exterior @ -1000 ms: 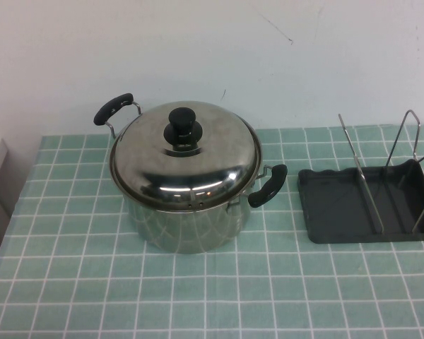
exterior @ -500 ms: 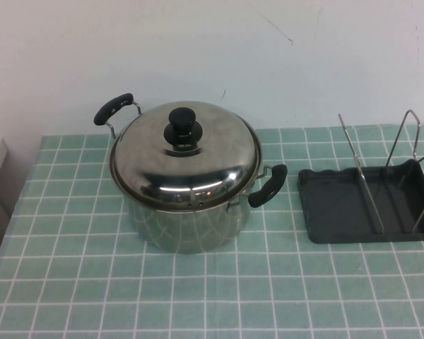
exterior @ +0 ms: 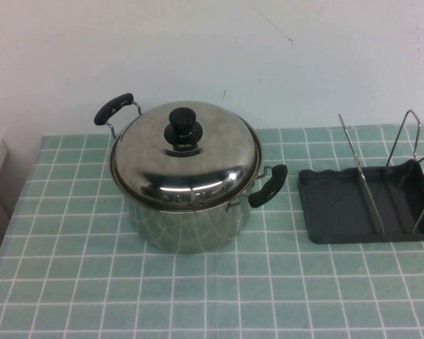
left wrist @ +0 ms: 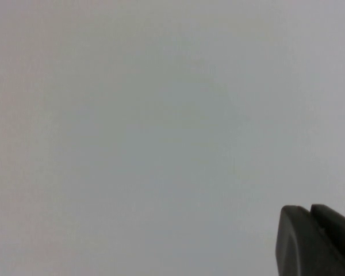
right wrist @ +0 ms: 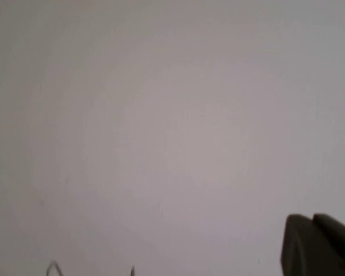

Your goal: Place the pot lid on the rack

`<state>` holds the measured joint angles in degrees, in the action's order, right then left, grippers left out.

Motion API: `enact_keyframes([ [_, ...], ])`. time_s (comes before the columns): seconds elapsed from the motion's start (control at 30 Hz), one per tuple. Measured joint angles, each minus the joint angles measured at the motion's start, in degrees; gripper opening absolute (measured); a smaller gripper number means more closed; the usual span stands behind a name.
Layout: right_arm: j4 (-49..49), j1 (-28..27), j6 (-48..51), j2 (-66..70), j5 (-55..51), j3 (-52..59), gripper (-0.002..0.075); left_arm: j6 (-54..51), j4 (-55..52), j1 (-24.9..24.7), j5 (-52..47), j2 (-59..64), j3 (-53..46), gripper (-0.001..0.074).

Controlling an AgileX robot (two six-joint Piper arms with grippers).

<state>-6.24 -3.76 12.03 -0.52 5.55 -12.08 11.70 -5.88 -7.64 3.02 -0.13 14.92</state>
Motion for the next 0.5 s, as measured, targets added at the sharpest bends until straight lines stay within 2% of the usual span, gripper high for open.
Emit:
enact_keyframes([
  [0.1, 0.1, 0.0, 4.7, 3.0, -13.6, -5.6, -0.0003, 0.2, -0.1, 0.0, -7.8, 3.7, 6.2, -0.0002],
  [0.23, 0.1, 0.0, 12.0, 7.6, -21.6, -7.4, -0.0003, 0.2, -0.1, -0.1, -8.7, 10.5, 10.0, -0.0002],
  [0.37, 0.2, 0.0, 16.8, 10.1, -23.3, -7.4, -0.0003, 0.2, -0.3, -0.1, -1.7, 18.9, 10.5, -0.0002],
  [0.5, 0.2, 0.0, 19.6, 10.7, -23.4, -7.5, -0.0003, 2.0, -0.5, -0.1, 11.8, 27.9, 10.6, -0.0002],
])
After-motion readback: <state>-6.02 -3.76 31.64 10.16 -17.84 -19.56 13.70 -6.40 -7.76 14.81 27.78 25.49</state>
